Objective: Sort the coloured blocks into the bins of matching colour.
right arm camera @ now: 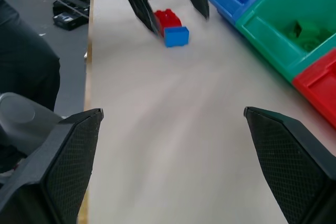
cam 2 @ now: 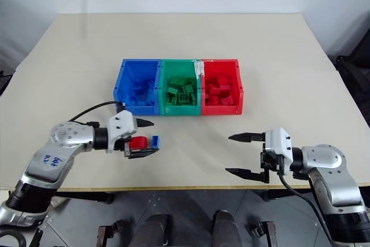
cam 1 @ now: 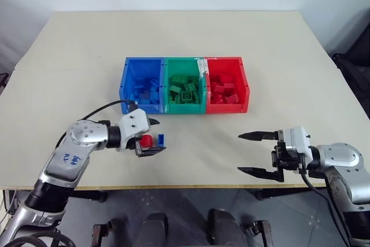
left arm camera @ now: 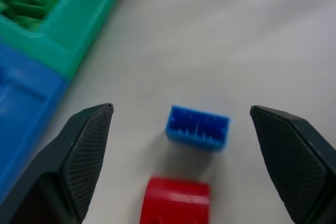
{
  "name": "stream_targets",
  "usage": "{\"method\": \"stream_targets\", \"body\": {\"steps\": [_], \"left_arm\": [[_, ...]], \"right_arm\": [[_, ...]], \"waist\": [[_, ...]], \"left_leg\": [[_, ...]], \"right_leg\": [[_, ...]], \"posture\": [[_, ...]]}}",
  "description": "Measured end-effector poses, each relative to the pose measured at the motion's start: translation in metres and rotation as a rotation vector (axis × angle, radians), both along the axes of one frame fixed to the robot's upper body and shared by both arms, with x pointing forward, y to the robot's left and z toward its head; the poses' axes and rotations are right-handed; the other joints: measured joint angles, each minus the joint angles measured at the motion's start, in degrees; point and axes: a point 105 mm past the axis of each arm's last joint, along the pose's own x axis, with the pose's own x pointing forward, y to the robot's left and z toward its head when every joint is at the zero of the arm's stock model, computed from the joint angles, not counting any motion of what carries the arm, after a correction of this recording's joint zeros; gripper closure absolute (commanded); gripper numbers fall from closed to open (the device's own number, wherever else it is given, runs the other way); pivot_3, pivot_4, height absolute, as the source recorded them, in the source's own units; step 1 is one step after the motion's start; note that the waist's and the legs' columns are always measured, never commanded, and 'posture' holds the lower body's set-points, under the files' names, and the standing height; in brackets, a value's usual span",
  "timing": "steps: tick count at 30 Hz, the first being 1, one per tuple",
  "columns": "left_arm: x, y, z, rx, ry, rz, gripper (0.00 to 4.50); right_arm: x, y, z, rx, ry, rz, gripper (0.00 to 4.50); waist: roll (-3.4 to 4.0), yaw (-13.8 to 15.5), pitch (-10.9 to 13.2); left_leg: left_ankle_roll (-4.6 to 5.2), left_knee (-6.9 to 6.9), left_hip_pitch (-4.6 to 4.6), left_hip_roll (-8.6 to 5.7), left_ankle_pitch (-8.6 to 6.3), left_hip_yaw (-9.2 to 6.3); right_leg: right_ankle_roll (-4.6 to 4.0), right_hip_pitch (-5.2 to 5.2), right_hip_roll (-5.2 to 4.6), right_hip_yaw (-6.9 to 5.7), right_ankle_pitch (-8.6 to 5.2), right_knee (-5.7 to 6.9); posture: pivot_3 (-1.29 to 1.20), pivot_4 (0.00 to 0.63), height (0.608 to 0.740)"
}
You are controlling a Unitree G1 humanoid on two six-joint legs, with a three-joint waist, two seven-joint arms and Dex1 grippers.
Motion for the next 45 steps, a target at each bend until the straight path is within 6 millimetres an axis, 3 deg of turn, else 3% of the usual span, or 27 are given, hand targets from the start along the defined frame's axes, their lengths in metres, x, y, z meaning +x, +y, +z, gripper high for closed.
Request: {"method": "stream_targets", "body": {"steps": [3,10,11,18,20,25,27,29,33,39,41,45], "left_arm": [[0.004,0.0,-0.009,0.013,0.032,0.007,0.64],[0.0,-0.006,-0.01,0.005,0.052,-0.04,2.86],[0.0,-0.007,-0.01,0.0,0.049,-0.046,3.0],[0.009,-0.004,0.007,-0.127,0.001,0.006,3.0],[0.03,0.002,0.027,-0.212,-0.08,0.117,3.0],[0.08,0.028,0.1,-0.397,-0.321,0.387,3.0],[0.09,0.035,0.11,-0.437,-0.342,0.445,3.0],[0.098,0.035,0.106,-0.461,-0.311,0.471,3.0],[0.104,0.033,0.091,-0.477,-0.246,0.485,1.8],[0.101,0.039,0.093,-0.517,-0.248,0.488,0.02],[0.094,0.046,0.095,-0.543,-0.267,0.491,0.02],[0.049,0.07,0.083,-0.506,-0.324,0.445,0.02]], "right_arm": [[-0.005,0.001,-0.002,0.003,0.011,-0.014,0.0],[-0.008,0.002,-0.003,0.011,0.021,-0.034,0.0],[-0.008,0.002,-0.003,0.012,0.023,-0.037,0.0],[-0.003,0.007,-0.001,0.062,0.011,-0.072,0.0],[0.006,0.013,0.007,0.158,-0.008,-0.122,0.0],[0.026,0.019,0.024,0.288,-0.074,-0.237,0.0],[0.03,0.018,0.024,0.303,-0.079,-0.268,0.0],[0.033,0.018,0.023,0.299,-0.087,-0.289,0.0],[0.035,0.019,0.026,0.296,-0.113,-0.306,0.0],[0.04,0.024,0.036,0.313,-0.148,-0.296,0.0],[0.041,0.025,0.037,0.312,-0.15,-0.283,0.0],[0.039,0.029,0.032,0.269,-0.126,-0.208,0.0]], "waist": [[0.0,0.1,0.0],[0.0,0.2,0.0],[0.0,0.2,0.0],[0.0,0.2,0.0],[-0.04,0.2,0.0],[-0.04,0.6,0.0],[-0.04,0.6,0.0],[-0.04,0.6,0.0],[-0.04,0.5,0.0],[-0.04,-0.1,0.0],[-0.04,-0.2,0.0],[-0.04,-1.0,0.0]], "left_leg": [[0.0,0.01,0.0,0.0,0.0,-0.01],[0.0,0.06,0.0,0.0,0.0,-0.02],[0.0,0.06,0.0,0.0,0.0,-0.02],[0.0,0.06,0.0,0.01,0.0,-0.05],[-0.05,0.13,-0.02,0.01,0.03,-0.12],[-0.05,0.15,-0.01,-0.04,0.04,-0.13],[-0.05,0.1,-0.02,-0.05,0.04,-0.12],[-0.05,0.1,-0.04,-0.05,0.04,-0.1],[-0.05,0.09,-0.05,-0.05,0.04,-0.1],[-0.06,0.07,-0.04,-0.03,0.04,-0.1],[-0.06,0.07,-0.05,-0.03,0.04,-0.1],[-0.06,-0.02,-0.03,0.01,0.04,-0.05]], "right_leg": [[0.0,0.0,0.0,-0.01,0.0,0.0],[0.01,0.04,0.0,0.0,0.01,0.0],[0.01,0.04,0.0,0.0,0.01,0.0],[0.01,0.03,0.0,-0.01,0.01,0.02],[0.02,0.03,0.0,-0.05,0.01,0.05],[0.05,0.04,-0.02,-0.04,0.03,0.09],[0.05,0.02,-0.02,-0.05,0.03,0.04],[0.05,0.0,-0.02,-0.05,0.03,0.03],[0.05,-0.01,-0.01,-0.06,0.03,0.03],[0.05,-0.04,-0.01,-0.05,0.03,0.04],[0.05,-0.04,-0.01,-0.05,0.03,0.04],[0.04,-0.06,-0.02,-0.04,0.02,-0.04]], "posture": [[0.0,0.15,0.74],[0.0,0.15,0.74],[0.0,0.15,0.74],[0.0,0.15,0.74],[0.0,0.15,0.74],[0.0,0.15,0.74],[0.0,0.15,0.74],[0.0,0.15,0.74],[0.0,0.15,0.74],[0.0,0.15,0.74],[0.0,0.15,0.74],[0.0,0.15,0.74]]}}
